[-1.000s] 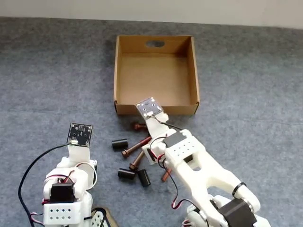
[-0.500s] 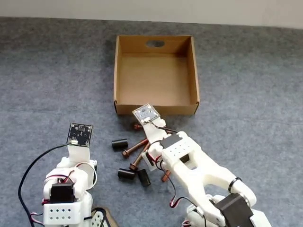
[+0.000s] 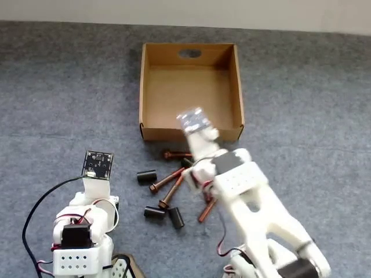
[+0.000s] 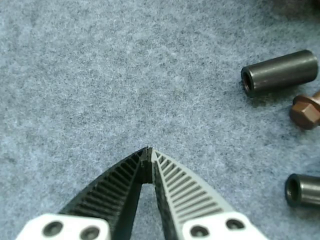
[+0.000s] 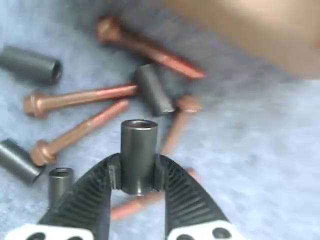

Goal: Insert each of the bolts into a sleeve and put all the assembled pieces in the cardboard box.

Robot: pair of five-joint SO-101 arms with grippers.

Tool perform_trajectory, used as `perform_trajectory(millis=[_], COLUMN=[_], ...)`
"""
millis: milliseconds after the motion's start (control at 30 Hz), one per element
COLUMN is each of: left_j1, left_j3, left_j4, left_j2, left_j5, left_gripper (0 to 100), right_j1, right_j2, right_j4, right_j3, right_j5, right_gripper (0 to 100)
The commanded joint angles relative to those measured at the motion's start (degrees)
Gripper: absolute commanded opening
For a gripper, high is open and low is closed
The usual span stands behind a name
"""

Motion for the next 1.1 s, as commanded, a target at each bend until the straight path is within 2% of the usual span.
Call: perform_trajectory(millis=[0,133,267,500,767,867,967,1067], left_j1=[-0.5,-0.5,-0.5,-0.5,-0.5,-0.5,-0.5,-0.5], left_j3=[1.0,1.0,1.0,1.0,1.0,1.0,1.0,1.0], left_j4=[0.3,0.3,0.3,0.3,0.3,0.3,0.3,0.3], left_j2=[-0.4,-0.4,-0.4,-0.4,-0.4,-0.4,-0.4,-0.4], left_j5=[0.0,0.0,0.0,0.0,0.0,0.0,0.0,0.0], left_gripper=[1,1,1,1,1,1,1,1], right_j1=[10.9,22.5,27.9,28.3,28.3,28.3,28.5,28.6], right_j2=[-4.6,-1.4,4.7,11.8,16.7,19.8,21.1,20.9], right_j4=[5.2,5.0,1.0,-1.4,-9.6,-10.2,-9.7,-6.7], right_j3=[-3.4,2.9,8.1,10.1,9.3,9.1,9.3,8.7], right_j5=[4.6,5.7,7.7,7.7,7.7,11.1,14.9,15.2], right_gripper=[0.6,0.6,1.0,15.2,15.6,13.1,0.0,0.2])
